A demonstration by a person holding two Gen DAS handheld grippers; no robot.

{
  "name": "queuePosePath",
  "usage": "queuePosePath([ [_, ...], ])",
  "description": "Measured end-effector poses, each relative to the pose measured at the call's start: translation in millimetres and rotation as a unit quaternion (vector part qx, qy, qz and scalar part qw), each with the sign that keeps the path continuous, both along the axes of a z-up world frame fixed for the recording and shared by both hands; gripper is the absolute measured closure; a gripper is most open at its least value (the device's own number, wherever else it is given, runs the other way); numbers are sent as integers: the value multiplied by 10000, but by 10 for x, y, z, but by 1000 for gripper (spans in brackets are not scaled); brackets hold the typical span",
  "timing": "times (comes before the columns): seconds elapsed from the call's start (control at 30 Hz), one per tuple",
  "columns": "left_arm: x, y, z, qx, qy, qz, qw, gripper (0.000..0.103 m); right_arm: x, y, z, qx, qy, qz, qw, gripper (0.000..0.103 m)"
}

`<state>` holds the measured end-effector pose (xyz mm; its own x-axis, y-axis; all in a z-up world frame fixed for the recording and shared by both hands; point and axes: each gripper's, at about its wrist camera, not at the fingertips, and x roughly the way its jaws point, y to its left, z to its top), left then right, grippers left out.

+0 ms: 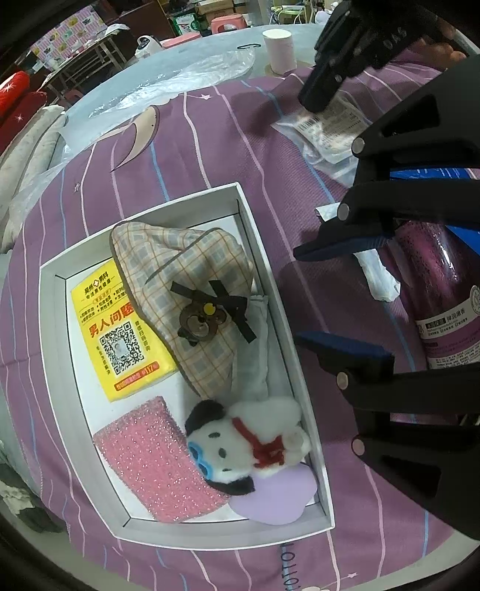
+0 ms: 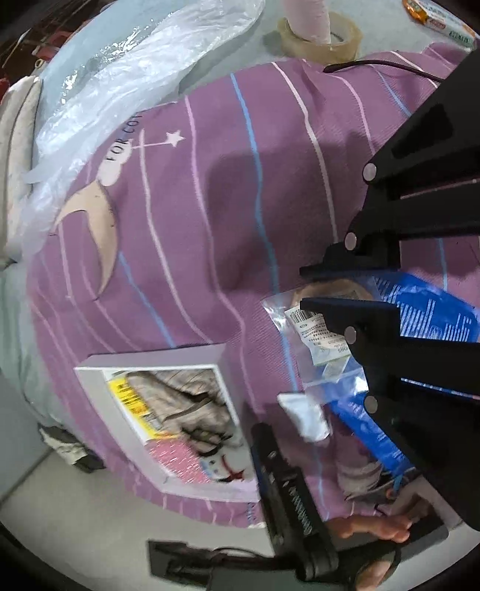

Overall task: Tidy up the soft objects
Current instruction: 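Grasp the clear bagged item with right tool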

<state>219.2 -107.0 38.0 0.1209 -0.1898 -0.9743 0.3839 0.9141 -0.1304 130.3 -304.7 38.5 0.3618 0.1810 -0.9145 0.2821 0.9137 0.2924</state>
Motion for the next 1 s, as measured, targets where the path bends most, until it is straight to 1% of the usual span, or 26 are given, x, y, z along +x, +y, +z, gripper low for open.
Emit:
queuePosePath([
  [0.1,-2,23,29,-48,-24,11,10000,62,-20,-25,95,73,-216,-113,9997,96],
  [0.23,18,95,87,-217,-43,121,9997,62,-22,-29,211,261,-546,-272,9978,97],
  [0.33,35,153,124,-243,-97,237,9994,62,-8,-59,237,230,-607,-485,9967,97],
  [0.43,38,177,162,-333,-127,262,9990,62,27,-78,173,177,-553,-657,9962,97],
  [0.57,-29,59,234,-661,-150,98,9976,62,64,-123,63,264,-439,-839,9952,97],
  [0.6,-50,5,247,-731,-153,8,9972,62,70,-122,47,290,-426,-858,9950,97],
  [0.63,-79,-88,242,-800,-130,-179,9965,62,78,-121,27,348,-423,-879,9946,97],
  [0.67,-89,-155,224,-833,-92,-287,9961,66,86,-126,13,392,-414,-893,9944,97],
  [0.7,-88,-223,192,-833,-43,-349,9959,70,89,-129,-1,426,-398,-907,9942,97],
  [0.73,-84,-305,130,-729,25,-386,9966,75,91,-135,-12,451,-371,-927,9940,97],
  [0.87,-76,-470,-106,-266,237,-526,9980,77,77,-191,-76,686,-295,-1033,9918,97],
  [0.93,-71,-528,-179,-151,270,-554,9980,77,73,-219,-118,824,-259,-1045,9908,97],
  [1.0,-66,-563,-184,-145,256,-543,9981,77,65,-264,-182,1014,-169,-1137,9882,97],
])
